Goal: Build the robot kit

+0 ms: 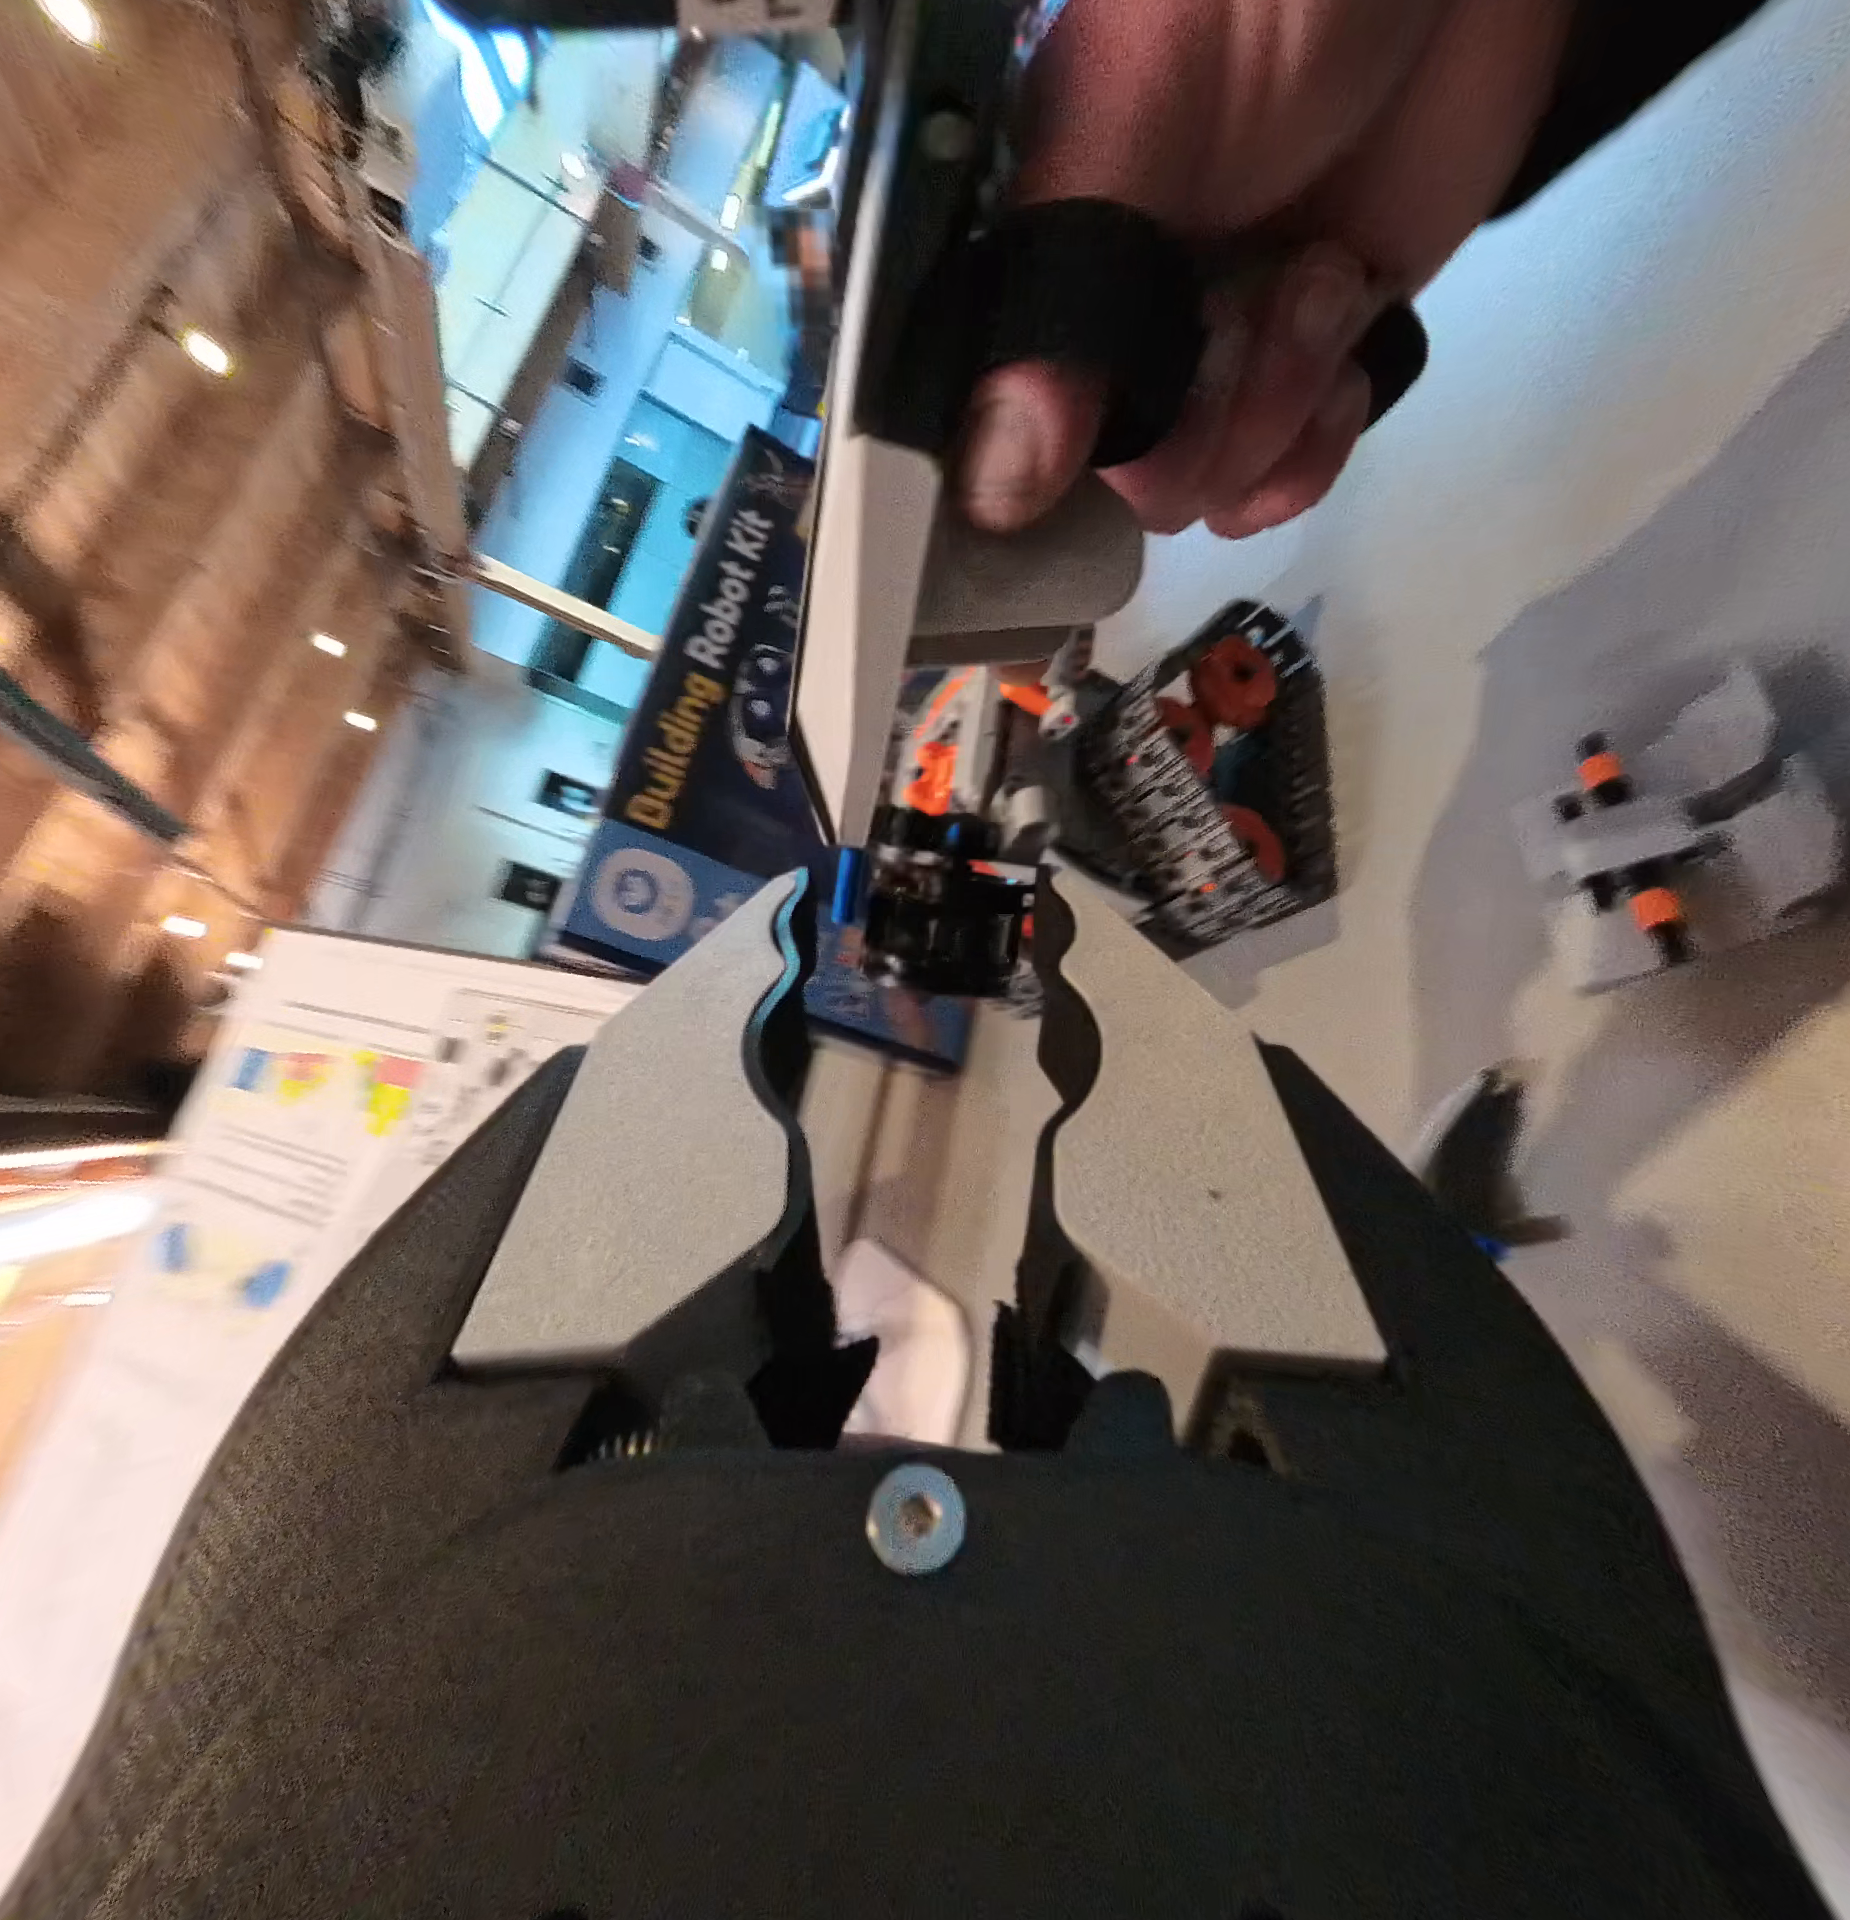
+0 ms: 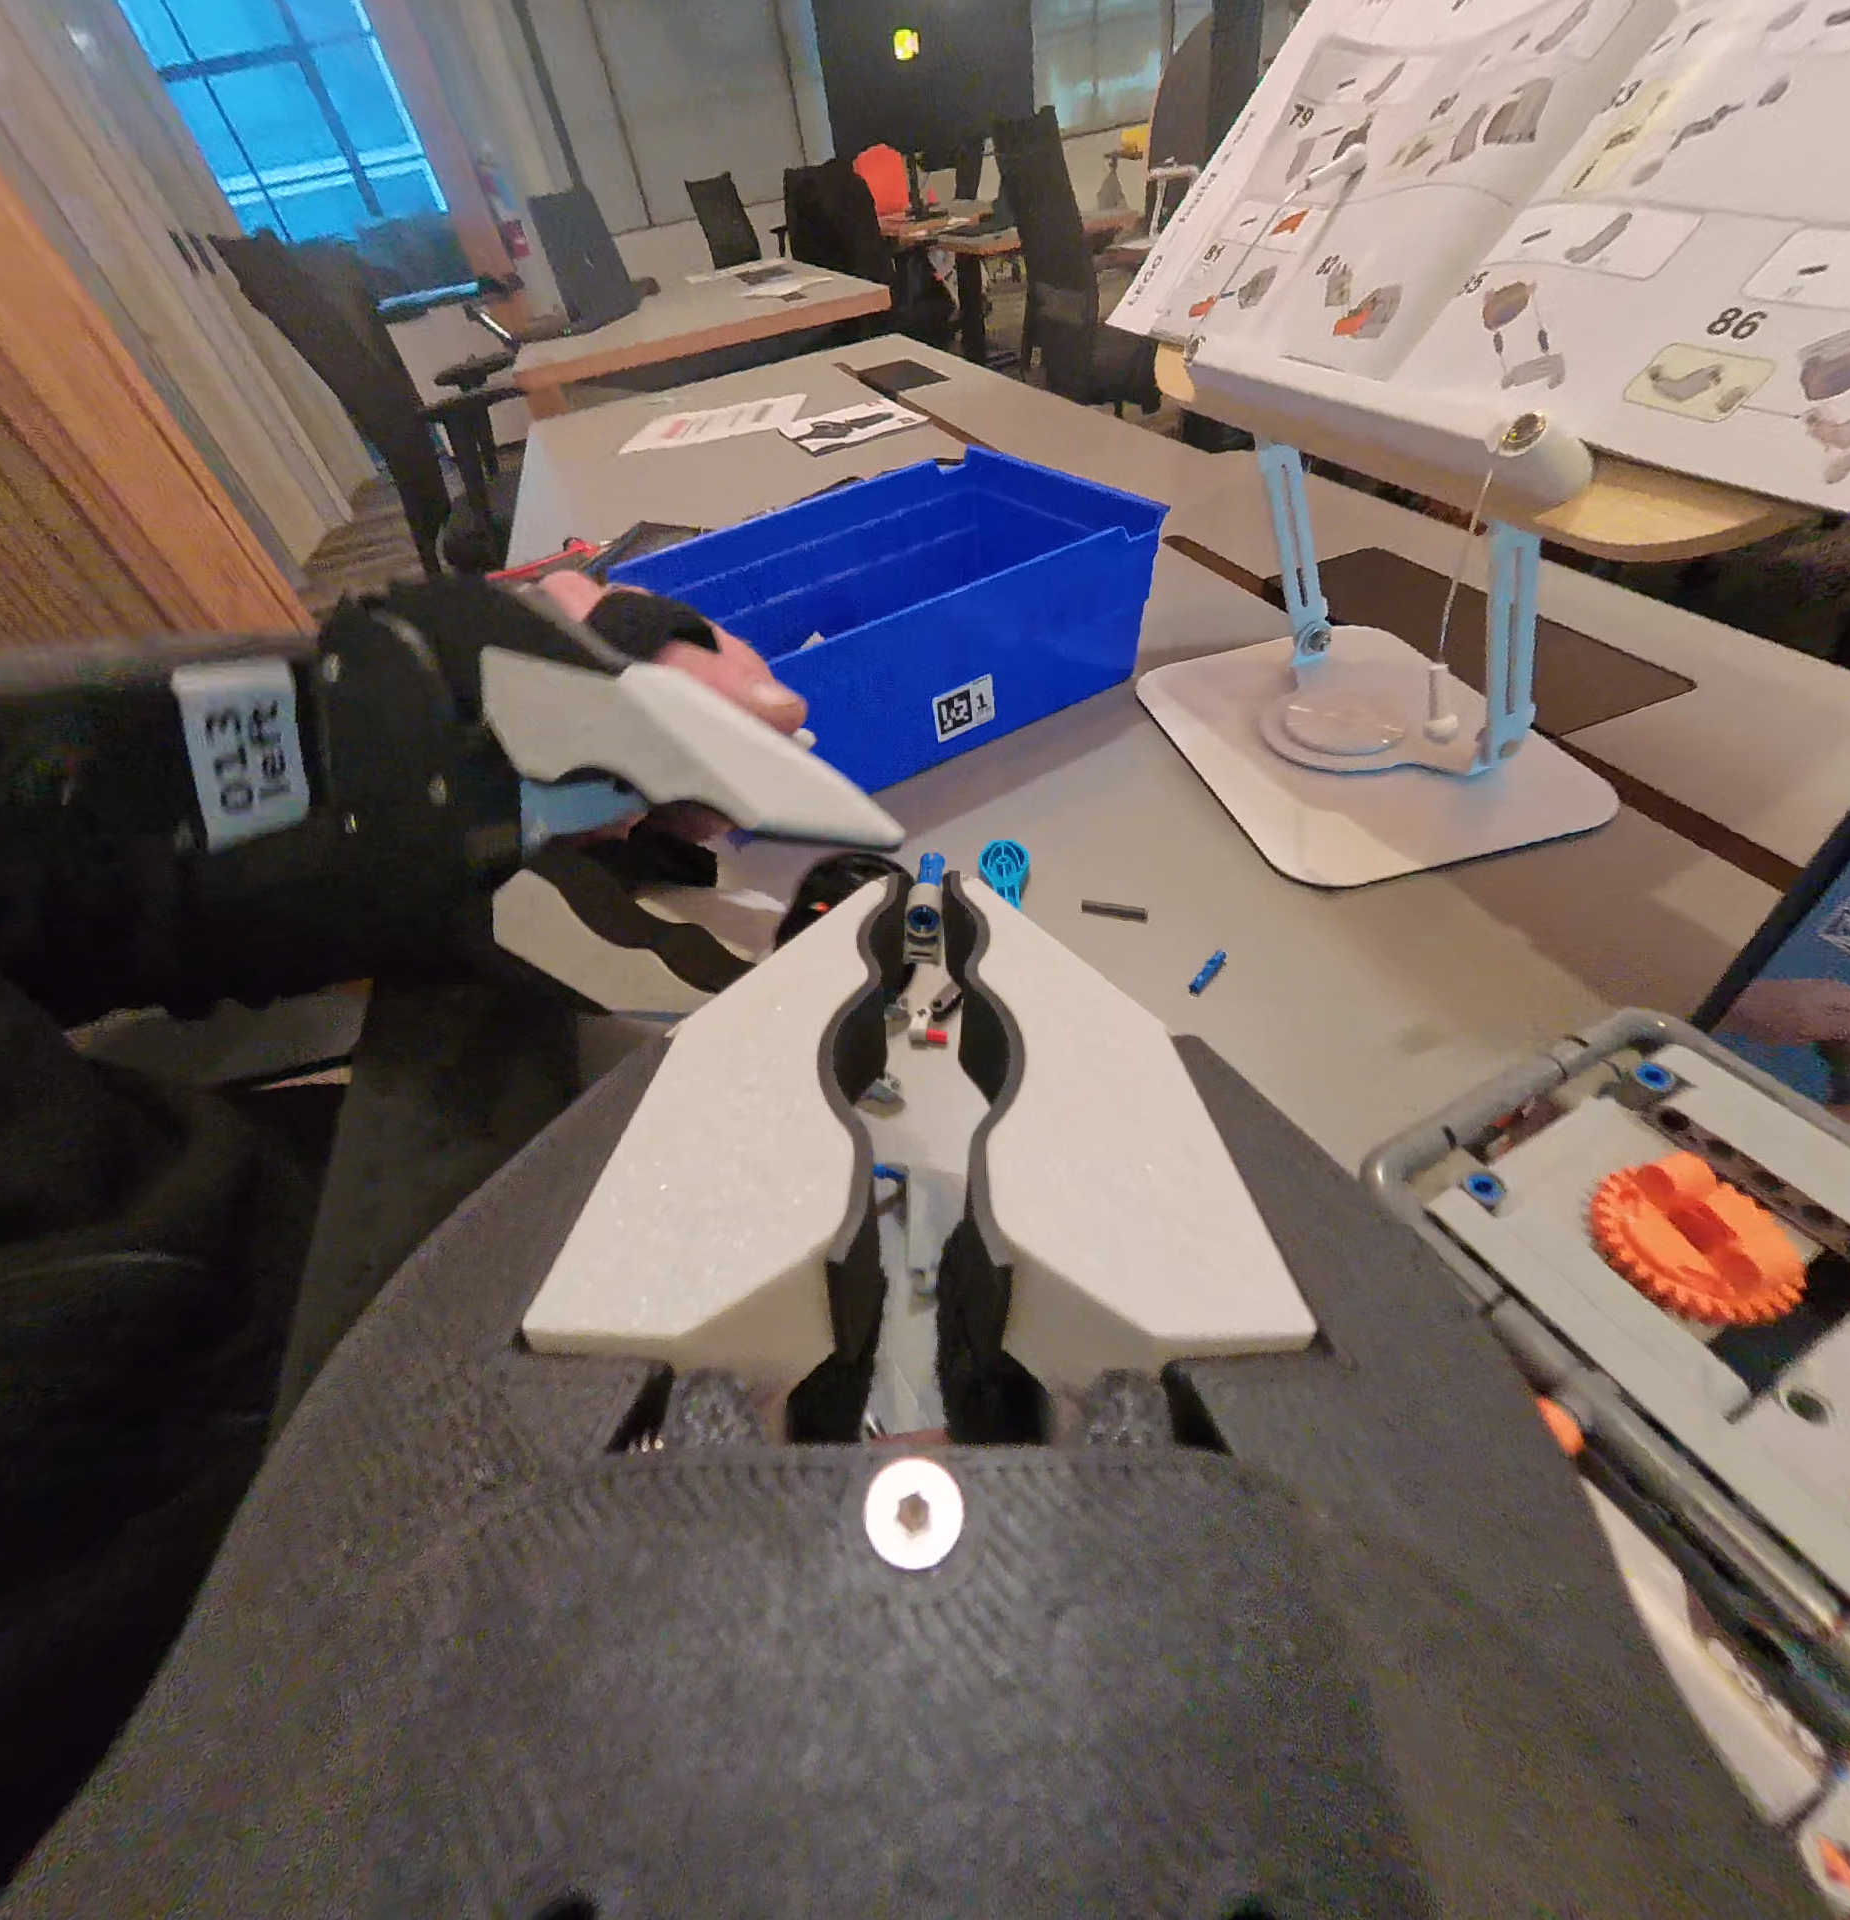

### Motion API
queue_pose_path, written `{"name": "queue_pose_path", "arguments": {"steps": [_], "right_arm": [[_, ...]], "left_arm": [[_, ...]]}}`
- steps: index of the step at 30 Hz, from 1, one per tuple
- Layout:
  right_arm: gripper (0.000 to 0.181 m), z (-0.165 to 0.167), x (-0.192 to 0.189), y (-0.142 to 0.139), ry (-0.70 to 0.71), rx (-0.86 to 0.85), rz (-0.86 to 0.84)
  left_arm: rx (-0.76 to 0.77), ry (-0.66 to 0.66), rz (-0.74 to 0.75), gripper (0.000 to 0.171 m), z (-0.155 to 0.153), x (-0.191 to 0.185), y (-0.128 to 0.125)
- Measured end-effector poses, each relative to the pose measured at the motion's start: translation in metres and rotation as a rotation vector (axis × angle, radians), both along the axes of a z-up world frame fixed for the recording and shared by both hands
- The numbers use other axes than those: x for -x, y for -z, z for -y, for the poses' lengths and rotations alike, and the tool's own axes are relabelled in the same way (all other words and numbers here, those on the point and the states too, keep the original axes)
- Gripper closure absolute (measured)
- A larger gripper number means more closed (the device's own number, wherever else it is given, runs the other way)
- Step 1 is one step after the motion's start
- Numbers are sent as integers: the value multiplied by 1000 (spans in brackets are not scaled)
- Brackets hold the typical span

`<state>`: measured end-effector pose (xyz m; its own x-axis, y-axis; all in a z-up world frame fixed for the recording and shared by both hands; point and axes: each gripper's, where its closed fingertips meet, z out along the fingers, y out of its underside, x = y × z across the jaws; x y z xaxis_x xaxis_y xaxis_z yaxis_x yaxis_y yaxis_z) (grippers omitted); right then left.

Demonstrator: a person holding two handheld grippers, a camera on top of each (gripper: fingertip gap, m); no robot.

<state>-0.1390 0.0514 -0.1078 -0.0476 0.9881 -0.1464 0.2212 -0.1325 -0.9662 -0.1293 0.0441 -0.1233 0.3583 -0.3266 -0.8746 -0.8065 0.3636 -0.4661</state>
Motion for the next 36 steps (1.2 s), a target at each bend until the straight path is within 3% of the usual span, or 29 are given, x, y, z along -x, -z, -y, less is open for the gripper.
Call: {"name": "queue_pose_path", "arguments": {"steps": [1,6,10,16,21,30,36], "right_arm": [[177,0,5,-4,-4,14,-4],[177,1,26,-23,-15,16,-8],[176,3,46,-41,-40,1,-49],[170,-8,75,-38,-8,-56,-73],[165,-21,79,-43,-23,-60,-114],[158,-10,74,-48,-183,-49,-200],[156,5,73,-43,-203,-256,-161]], "left_arm": [[-71,-15,-33,142,1,3,-5],[-215,-130,-46,143,-2,27,-22],[-190,-124,182,143,1,46,-41],[-223,-184,363,143,-5,78,-49],[-197,-135,557,143,-10,93,-60],[-93,63,773,143,-9,93,-60],[3,83,876,143,-17,98,-55]]}}
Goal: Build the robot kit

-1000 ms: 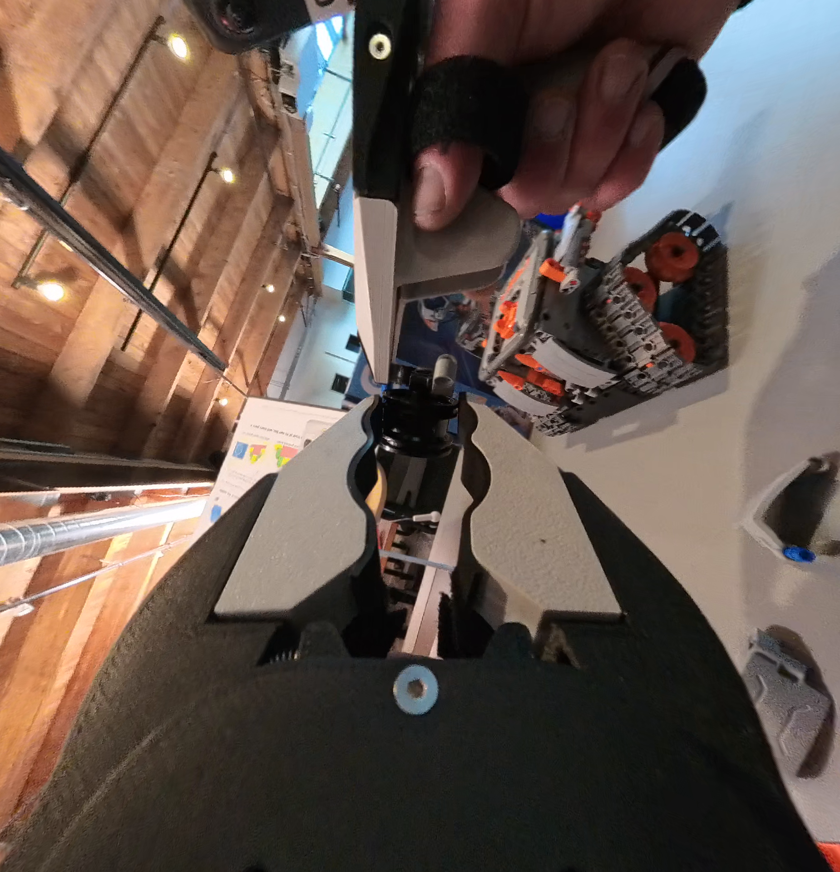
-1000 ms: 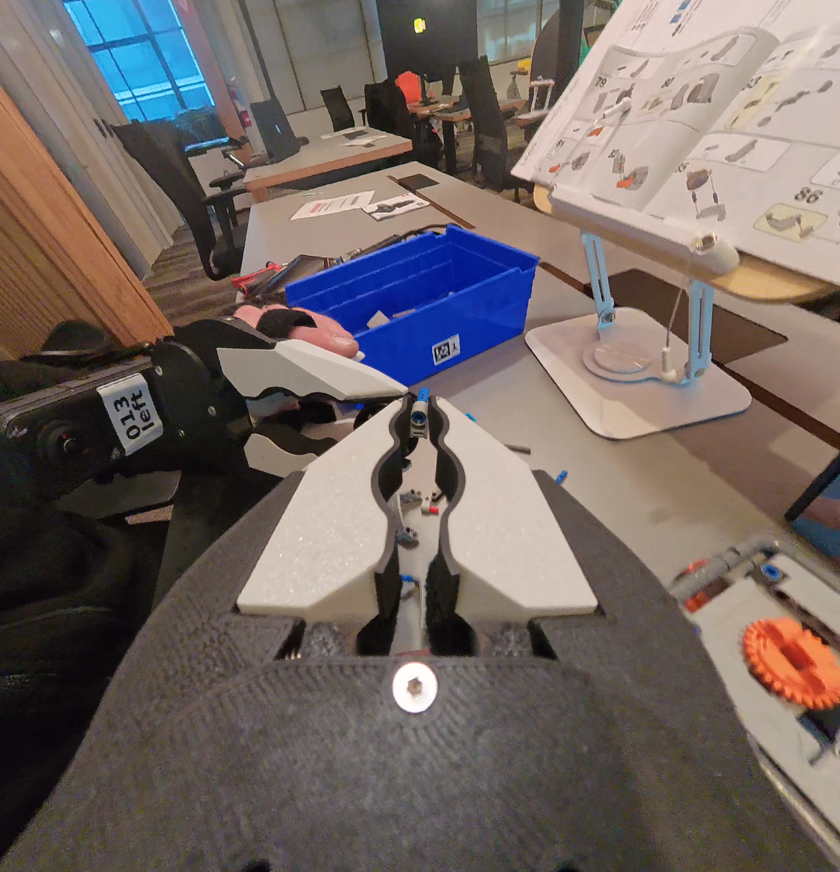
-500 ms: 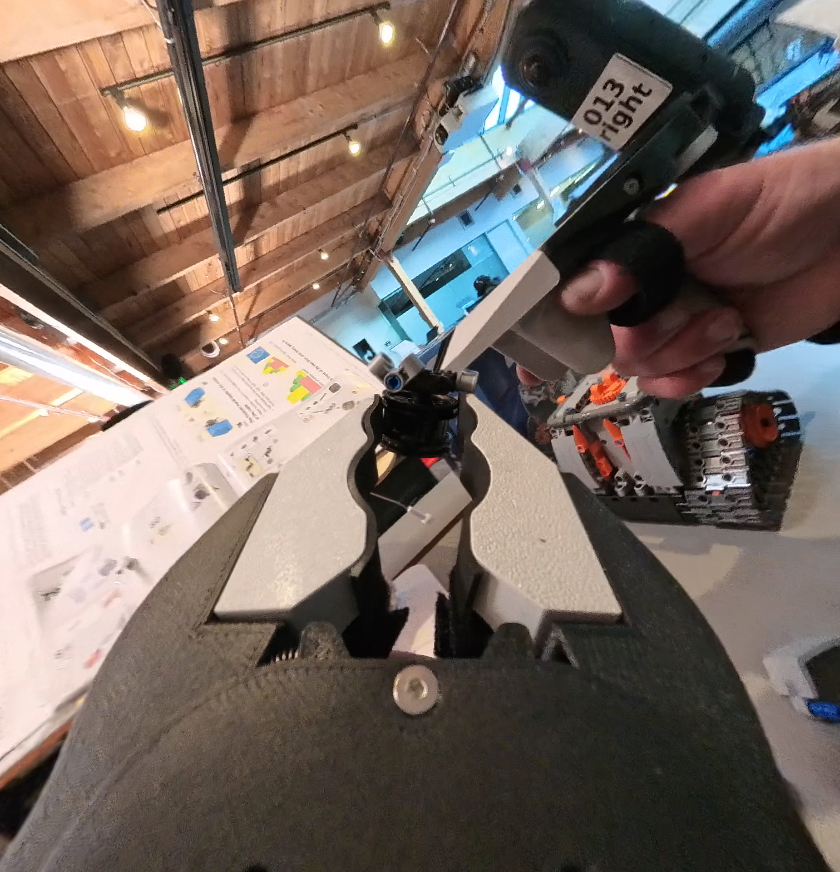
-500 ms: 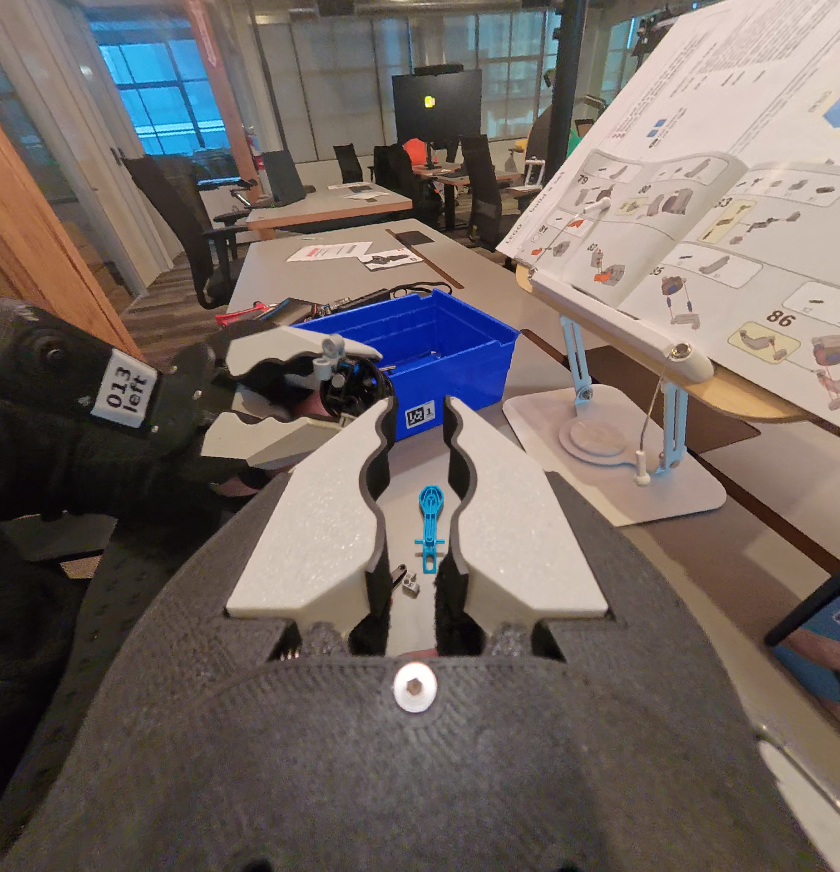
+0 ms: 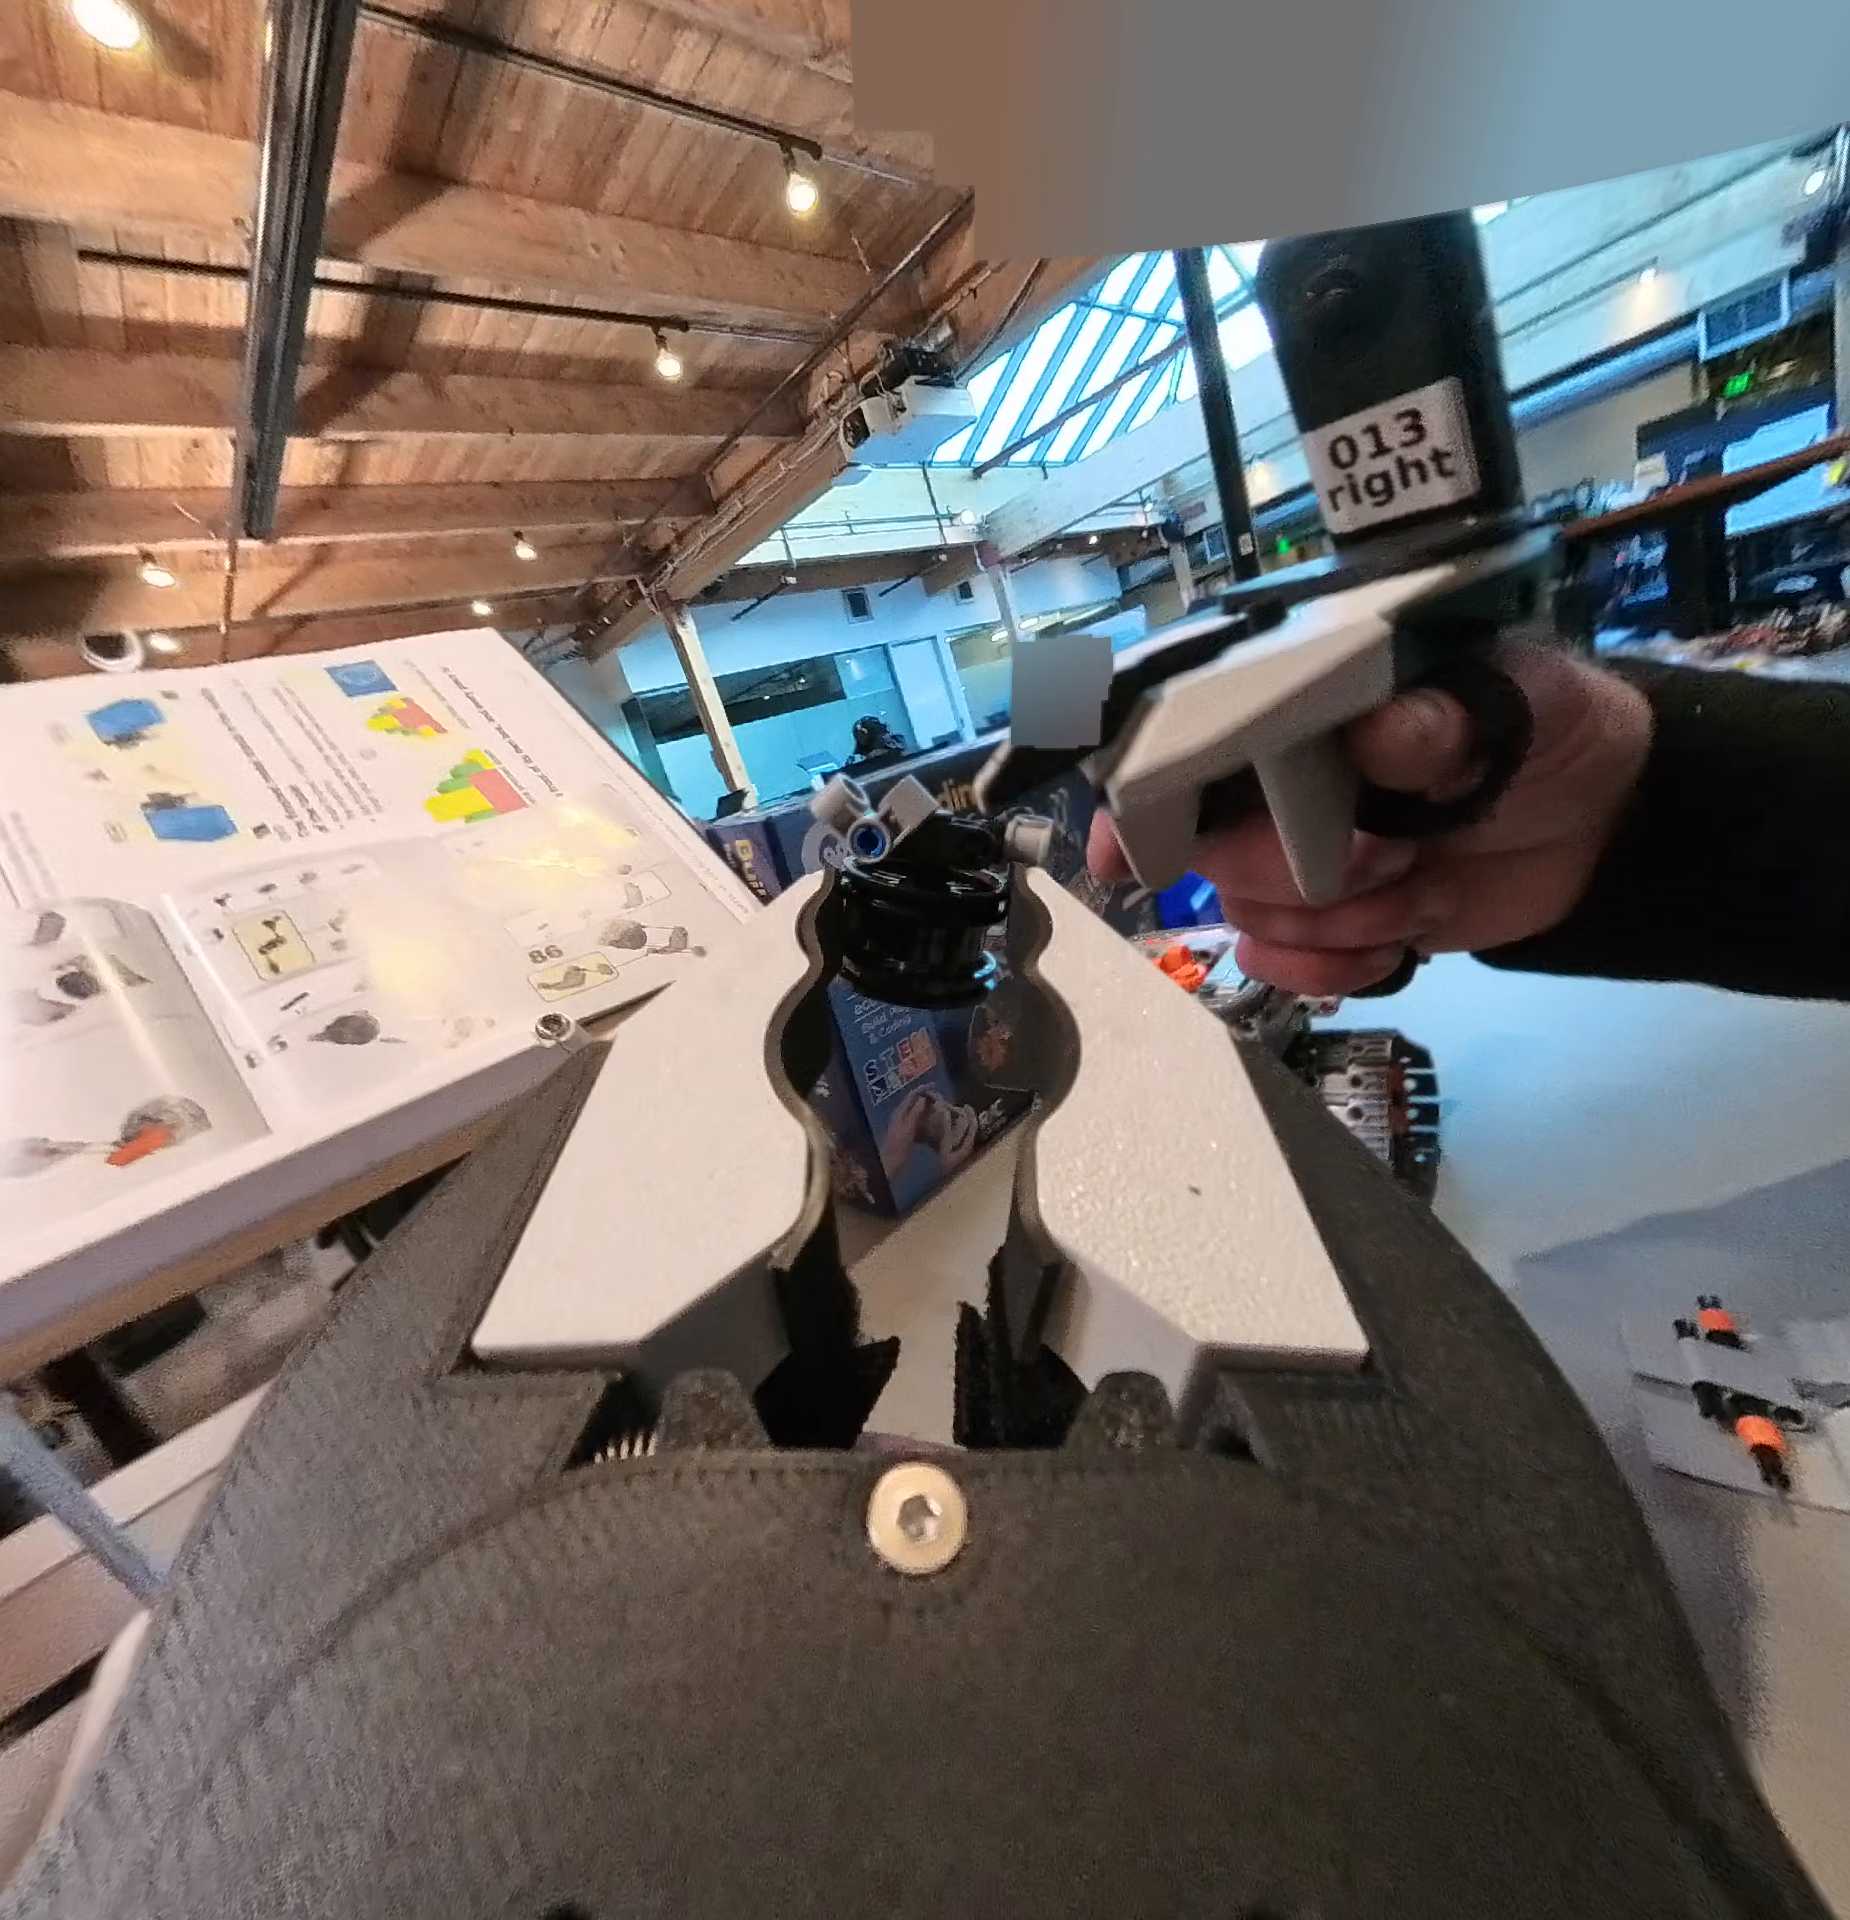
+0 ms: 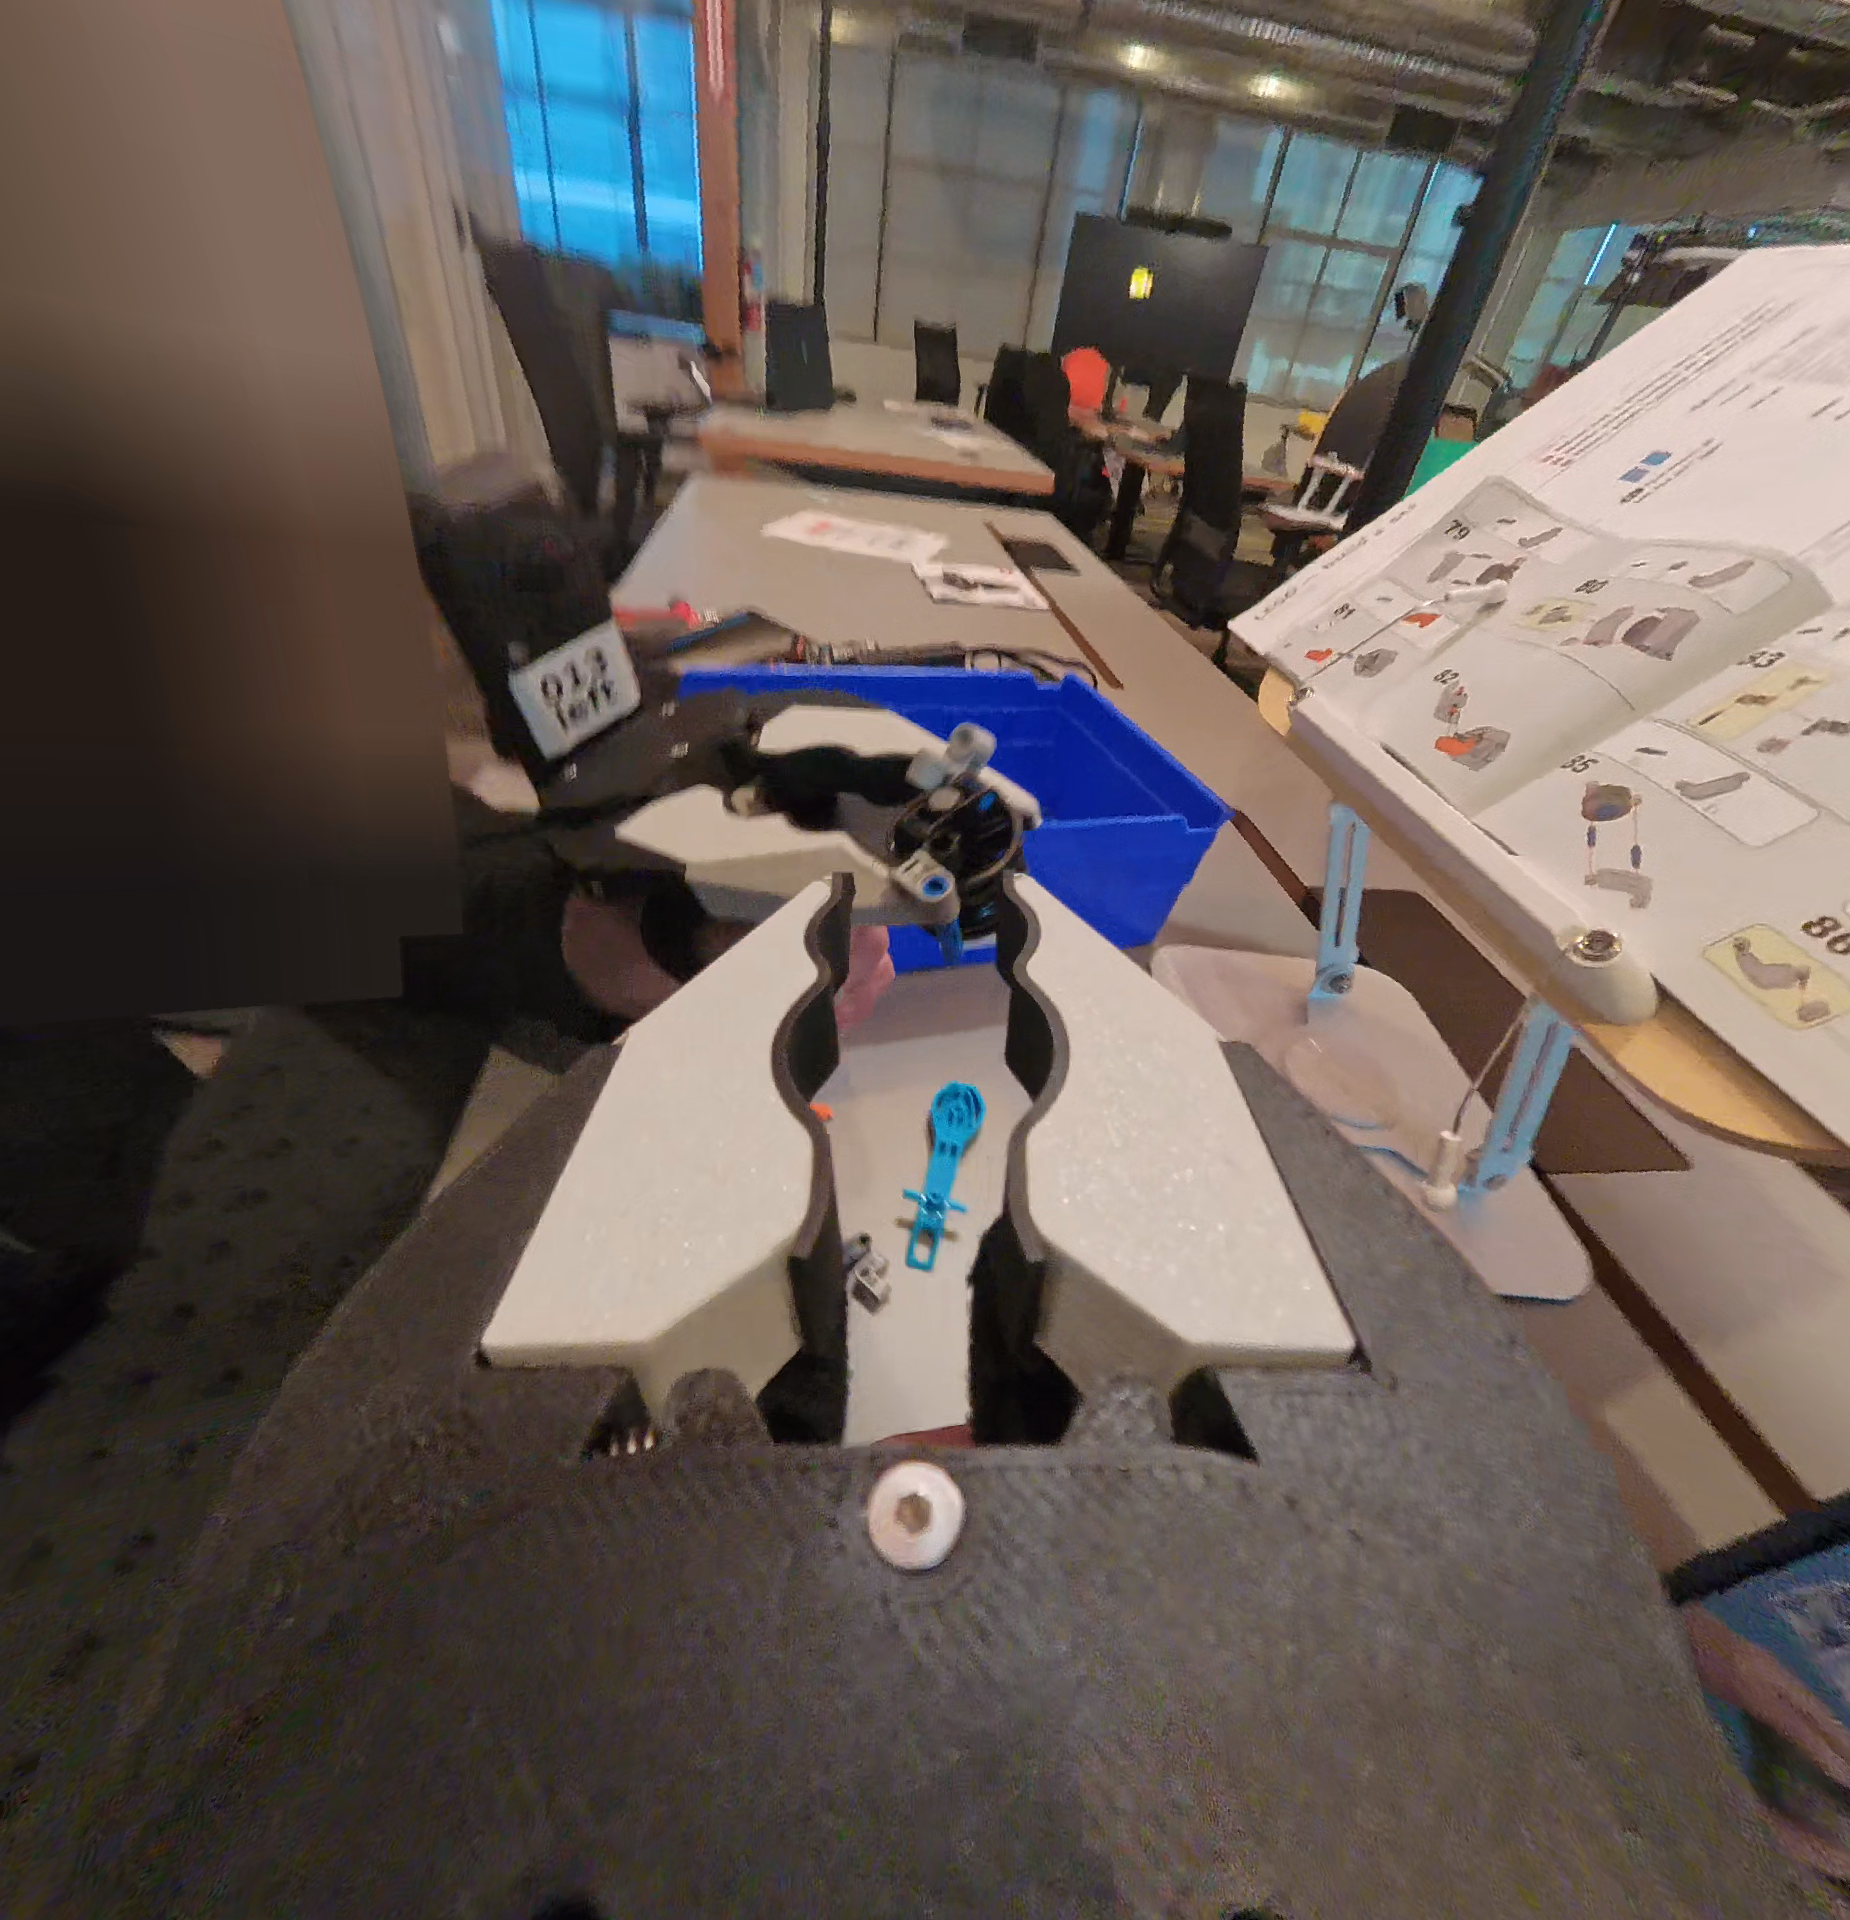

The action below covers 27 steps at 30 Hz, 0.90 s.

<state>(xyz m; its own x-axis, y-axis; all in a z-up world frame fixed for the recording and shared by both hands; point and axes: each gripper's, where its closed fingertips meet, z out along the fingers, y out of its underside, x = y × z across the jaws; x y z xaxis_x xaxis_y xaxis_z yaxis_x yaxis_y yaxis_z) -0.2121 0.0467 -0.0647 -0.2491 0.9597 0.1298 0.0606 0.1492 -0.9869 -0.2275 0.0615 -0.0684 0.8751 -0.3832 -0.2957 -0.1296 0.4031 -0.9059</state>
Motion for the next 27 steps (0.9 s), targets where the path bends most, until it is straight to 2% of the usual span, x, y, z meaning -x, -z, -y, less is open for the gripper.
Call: {"name": "queue_pose_path", "arguments": {"steps": [3,11,14,17,20,23,25,27], "right_arm": [[170,0,4,3,57,-108,-11],[174,5,4,4,56,-173,-21],[174,10,-2,2,0,-164,-24],[175,12,-13,-1,-92,-118,-34],[175,16,-19,-3,-164,-76,-51],[176,19,-19,3,-186,-84,-25],[175,23,-20,8,-219,-83,-5],[176,29,-23,8,-267,-65,-7]], "left_arm": [[26,59,49,143,1,-1,0],[24,76,29,142,3,-3,1],[42,146,28,142,9,-10,0],[79,236,7,133,13,-23,4],[127,269,-4,121,12,-30,12],[160,333,10,114,15,-36,15],[176,380,33,118,19,-40,13],[190,423,30,134,24,-44,14]]}}
